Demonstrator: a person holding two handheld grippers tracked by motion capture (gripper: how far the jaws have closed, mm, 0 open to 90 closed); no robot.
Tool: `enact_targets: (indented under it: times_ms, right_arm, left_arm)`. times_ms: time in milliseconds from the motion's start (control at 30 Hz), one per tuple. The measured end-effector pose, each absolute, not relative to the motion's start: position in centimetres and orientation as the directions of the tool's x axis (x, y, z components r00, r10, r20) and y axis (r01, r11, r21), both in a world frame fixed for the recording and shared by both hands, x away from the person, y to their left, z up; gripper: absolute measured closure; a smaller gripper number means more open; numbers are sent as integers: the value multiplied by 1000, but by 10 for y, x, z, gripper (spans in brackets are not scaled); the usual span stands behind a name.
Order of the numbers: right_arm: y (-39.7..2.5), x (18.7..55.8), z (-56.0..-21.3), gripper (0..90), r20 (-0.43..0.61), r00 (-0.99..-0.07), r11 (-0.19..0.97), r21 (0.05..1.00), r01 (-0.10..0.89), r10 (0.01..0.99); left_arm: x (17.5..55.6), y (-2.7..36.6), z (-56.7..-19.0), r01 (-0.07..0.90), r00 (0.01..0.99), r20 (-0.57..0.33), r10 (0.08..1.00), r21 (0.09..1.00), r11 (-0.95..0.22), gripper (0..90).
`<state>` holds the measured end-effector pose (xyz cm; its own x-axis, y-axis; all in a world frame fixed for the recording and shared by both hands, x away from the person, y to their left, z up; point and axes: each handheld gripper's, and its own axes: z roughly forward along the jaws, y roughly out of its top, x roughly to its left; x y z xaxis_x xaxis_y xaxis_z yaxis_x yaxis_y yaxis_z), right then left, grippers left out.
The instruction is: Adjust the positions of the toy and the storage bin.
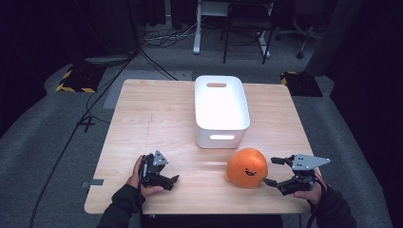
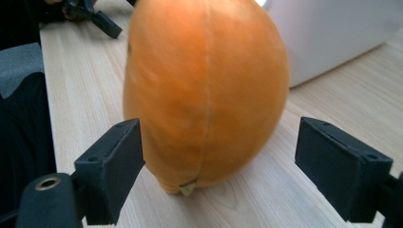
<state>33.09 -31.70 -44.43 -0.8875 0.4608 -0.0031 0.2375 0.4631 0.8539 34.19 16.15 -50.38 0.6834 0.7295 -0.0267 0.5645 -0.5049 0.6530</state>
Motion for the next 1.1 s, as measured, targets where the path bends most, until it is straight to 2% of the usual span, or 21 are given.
enact_targets:
  times_ms: [567,1100]
  right_arm:
    - [-295,331,-432,166,-50,-899,475,861,181,434]
    - [-285,339,-434,152,-40,-900,479,856,193,434]
  left_arm:
    - [342,161,-504,564,683,-27,730,653,-504,8]
    - [342,162,-504,564,684,-27,729,653,-505,8]
